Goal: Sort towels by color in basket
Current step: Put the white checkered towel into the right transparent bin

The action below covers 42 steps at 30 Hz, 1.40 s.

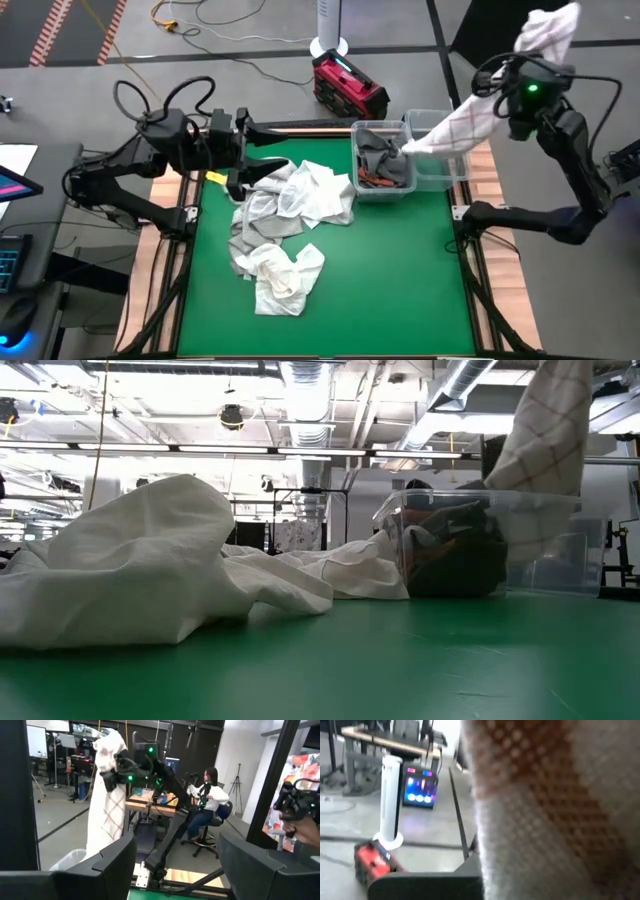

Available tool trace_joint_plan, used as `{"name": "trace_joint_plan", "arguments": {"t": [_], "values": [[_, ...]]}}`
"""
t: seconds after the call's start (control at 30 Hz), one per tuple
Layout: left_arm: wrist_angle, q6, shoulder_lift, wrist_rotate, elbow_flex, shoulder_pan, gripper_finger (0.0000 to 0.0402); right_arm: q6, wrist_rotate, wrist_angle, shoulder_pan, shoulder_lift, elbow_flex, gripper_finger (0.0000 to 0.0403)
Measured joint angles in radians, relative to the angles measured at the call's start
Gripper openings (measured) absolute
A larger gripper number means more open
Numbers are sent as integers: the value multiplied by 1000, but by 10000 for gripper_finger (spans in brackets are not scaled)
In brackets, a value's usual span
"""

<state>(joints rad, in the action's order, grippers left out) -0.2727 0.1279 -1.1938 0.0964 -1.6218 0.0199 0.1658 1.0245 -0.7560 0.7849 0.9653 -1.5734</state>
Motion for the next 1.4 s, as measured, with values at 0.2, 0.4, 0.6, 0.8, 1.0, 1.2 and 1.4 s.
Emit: {"name": "trace_joint_plan", "arguments": {"t": [0.2,0.4,0.6,0.8,1.0,1.2,1.4], "values": [[-43,15,3,0,0,0,265,346,-98,274,-16,-6,0,30],[-80,15,4,-1,0,0,265,531,-399,258,-16,11,-1,31],[-77,15,4,-1,0,0,265,258,-371,-30,49,65,0,31],[-77,12,4,-1,0,0,265,117,-437,-38,27,65,0,31],[-77,7,4,-1,0,0,265,80,-772,-18,10,5,0,32],[-77,8,4,-1,0,0,265,2,-869,-183,-7,49,-1,31],[-77,12,4,-1,0,0,265,-35,-861,-338,-12,100,0,30]]}}
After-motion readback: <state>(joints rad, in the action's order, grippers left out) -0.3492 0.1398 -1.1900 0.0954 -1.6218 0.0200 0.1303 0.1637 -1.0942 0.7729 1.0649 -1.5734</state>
